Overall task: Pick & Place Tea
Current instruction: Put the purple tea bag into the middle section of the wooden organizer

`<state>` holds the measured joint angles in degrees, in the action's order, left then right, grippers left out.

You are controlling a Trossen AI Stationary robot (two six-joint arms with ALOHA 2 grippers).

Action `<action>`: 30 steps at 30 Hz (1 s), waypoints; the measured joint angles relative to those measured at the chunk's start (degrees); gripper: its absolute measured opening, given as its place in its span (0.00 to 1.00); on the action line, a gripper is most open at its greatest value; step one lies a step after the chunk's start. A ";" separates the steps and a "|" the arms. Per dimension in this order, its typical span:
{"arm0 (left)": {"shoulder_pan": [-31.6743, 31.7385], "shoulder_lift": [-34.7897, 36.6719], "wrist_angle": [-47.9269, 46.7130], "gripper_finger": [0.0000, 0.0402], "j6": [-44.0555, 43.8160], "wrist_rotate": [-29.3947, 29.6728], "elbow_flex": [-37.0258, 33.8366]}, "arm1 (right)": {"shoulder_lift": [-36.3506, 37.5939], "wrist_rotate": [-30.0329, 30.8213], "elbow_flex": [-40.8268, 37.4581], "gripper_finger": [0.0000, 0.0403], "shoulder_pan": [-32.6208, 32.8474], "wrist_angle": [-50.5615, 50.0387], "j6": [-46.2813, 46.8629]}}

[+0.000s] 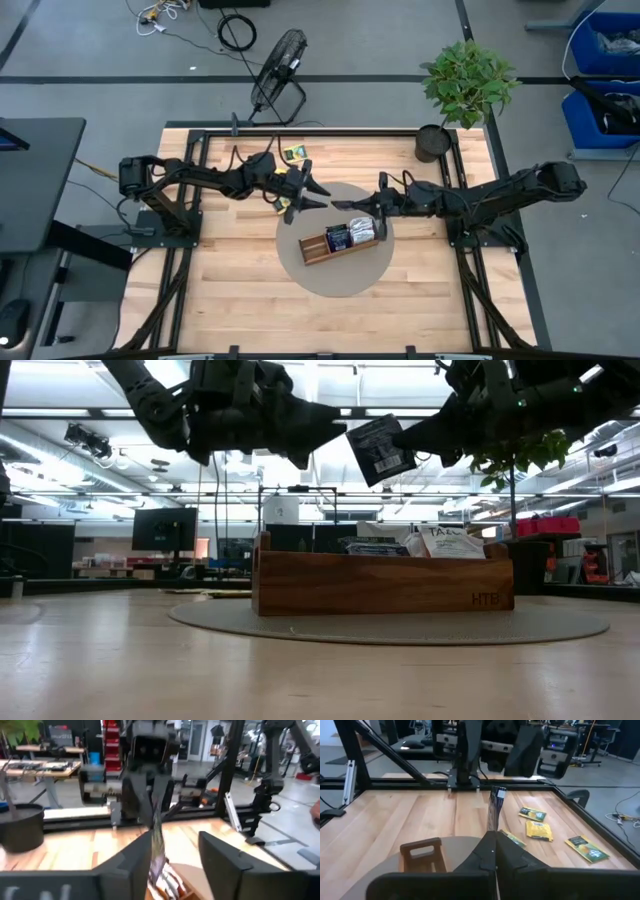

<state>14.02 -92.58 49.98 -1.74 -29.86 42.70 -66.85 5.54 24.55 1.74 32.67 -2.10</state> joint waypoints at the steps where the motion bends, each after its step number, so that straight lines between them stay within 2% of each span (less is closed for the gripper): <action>1: -0.02 0.00 -0.86 0.45 0.43 0.46 0.00 | 0.00 0.00 -0.02 0.00 0.00 0.67 -0.36; 4: -0.42 0.00 -2.91 0.51 2.31 1.40 0.00 | 0.00 -0.23 -0.02 0.00 0.00 1.95 -0.75; 7: -0.78 0.00 -2.46 0.53 2.61 1.76 0.02 | 0.00 -0.26 -0.02 0.00 -0.02 2.14 -0.77; 16: -0.74 0.00 -1.37 0.43 2.22 4.79 0.02 | -0.02 -0.48 -0.02 0.00 -0.02 4.46 0.33; 26: -2.05 0.00 -0.15 0.41 2.28 6.11 0.04 | -2.87 1.32 -0.02 0.00 -0.04 6.91 0.96; 30: -2.40 0.00 -0.13 0.38 2.43 6.82 0.04 | -4.05 1.04 -0.02 0.00 -0.04 9.39 0.36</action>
<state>11.62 -92.58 49.84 0.69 -23.05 42.74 -70.90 6.58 24.53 1.69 42.06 -1.75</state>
